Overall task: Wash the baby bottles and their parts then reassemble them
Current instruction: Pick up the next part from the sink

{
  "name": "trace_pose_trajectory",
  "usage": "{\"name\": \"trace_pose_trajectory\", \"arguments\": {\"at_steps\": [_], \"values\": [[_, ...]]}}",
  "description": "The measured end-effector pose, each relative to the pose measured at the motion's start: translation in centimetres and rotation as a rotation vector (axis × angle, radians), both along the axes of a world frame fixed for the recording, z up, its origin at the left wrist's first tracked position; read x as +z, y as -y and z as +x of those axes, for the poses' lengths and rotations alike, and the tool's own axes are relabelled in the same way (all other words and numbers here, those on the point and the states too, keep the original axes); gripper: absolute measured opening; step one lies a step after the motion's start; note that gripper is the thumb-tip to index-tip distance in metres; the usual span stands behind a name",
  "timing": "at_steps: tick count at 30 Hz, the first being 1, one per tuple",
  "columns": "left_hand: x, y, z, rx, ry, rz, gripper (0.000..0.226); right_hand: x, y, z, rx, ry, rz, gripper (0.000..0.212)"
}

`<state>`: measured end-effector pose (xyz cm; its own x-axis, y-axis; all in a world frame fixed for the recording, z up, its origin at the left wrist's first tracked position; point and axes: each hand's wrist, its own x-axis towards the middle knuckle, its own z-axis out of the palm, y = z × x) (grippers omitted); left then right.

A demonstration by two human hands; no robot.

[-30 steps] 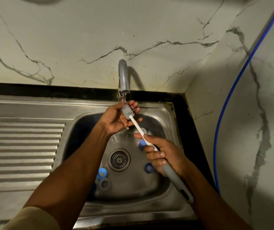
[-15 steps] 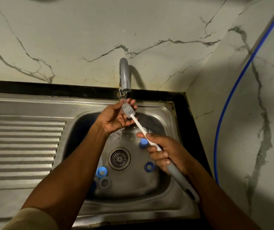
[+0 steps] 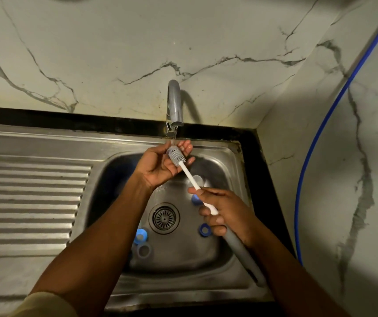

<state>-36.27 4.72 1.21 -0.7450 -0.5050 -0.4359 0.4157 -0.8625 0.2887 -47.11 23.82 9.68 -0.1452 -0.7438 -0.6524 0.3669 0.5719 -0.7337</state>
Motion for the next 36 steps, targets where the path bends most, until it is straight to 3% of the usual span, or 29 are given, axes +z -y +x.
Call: {"name": "trace_pose_trajectory", "arguments": {"at_steps": [2, 3, 4, 7, 8, 10, 13, 17, 19, 21, 24, 30, 33, 36], "values": [[0.1, 0.0, 0.2, 0.018, -0.029, -0.023, 0.032, 0.0, 0.0, -0.2, -0.034, 0.129, 0.004, 0.030], [0.4, 0.0, 0.1, 0.044, -0.017, -0.027, 0.027, 0.0, 0.0, 0.0, -0.029, 0.061, 0.006, 0.029], [0.6, 0.0, -0.1, 0.063, 0.024, -0.029, 0.023, 0.2, -0.1, 0.3, 0.040, -0.173, 0.001, 0.028], [1.0, -0.2, -0.9, 0.060, 0.241, -0.091, 0.016, 0.2, -0.6, 1.2, 0.488, -1.290, 0.061, 0.040], [0.9, -0.2, -1.2, 0.075, 0.305, -0.108, 0.015, 0.2, -0.8, 1.8, 0.560, -1.486, 0.075, 0.045], [0.5, 0.3, -1.5, 0.150, 0.375, -0.074, 0.012, 0.2, -1.1, 2.8, 0.623, -1.622, 0.043, 0.051], [0.1, 1.0, -0.7, 0.211, 0.299, 0.035, 0.020, 0.4, -1.2, 2.2, 0.510, -1.502, -0.016, 0.043], [-0.7, 0.8, 0.2, 0.245, 0.109, 0.107, 0.022, 0.0, -0.9, 1.2, 0.168, -1.016, -0.101, 0.022], [-0.8, 0.4, 0.1, 0.230, 0.066, 0.042, 0.026, 0.0, -0.8, 1.5, 0.050, -0.733, -0.099, 0.019], [-0.6, -0.2, -0.2, 0.208, 0.100, -0.087, 0.023, 0.1, -0.6, 2.2, -0.003, -0.573, -0.079, 0.018], [-0.5, -1.1, -0.6, 0.181, 0.171, -0.248, 0.026, -0.3, 0.1, 3.0, -0.029, -0.533, -0.094, 0.018], [-1.0, -0.9, 0.3, 0.182, 0.264, -0.379, 0.032, -0.7, 1.9, 3.7, -0.048, -0.510, -0.093, 0.016], [-1.4, -0.7, 0.7, 0.327, 0.224, -0.301, 0.037, -0.6, 1.6, 4.4, -0.055, -0.400, -0.074, 0.015], [-2.0, -1.1, 0.4, 0.440, 0.171, -0.191, 0.038, -0.4, 1.0, 5.1, -0.014, -0.425, -0.065, 0.017]]}}
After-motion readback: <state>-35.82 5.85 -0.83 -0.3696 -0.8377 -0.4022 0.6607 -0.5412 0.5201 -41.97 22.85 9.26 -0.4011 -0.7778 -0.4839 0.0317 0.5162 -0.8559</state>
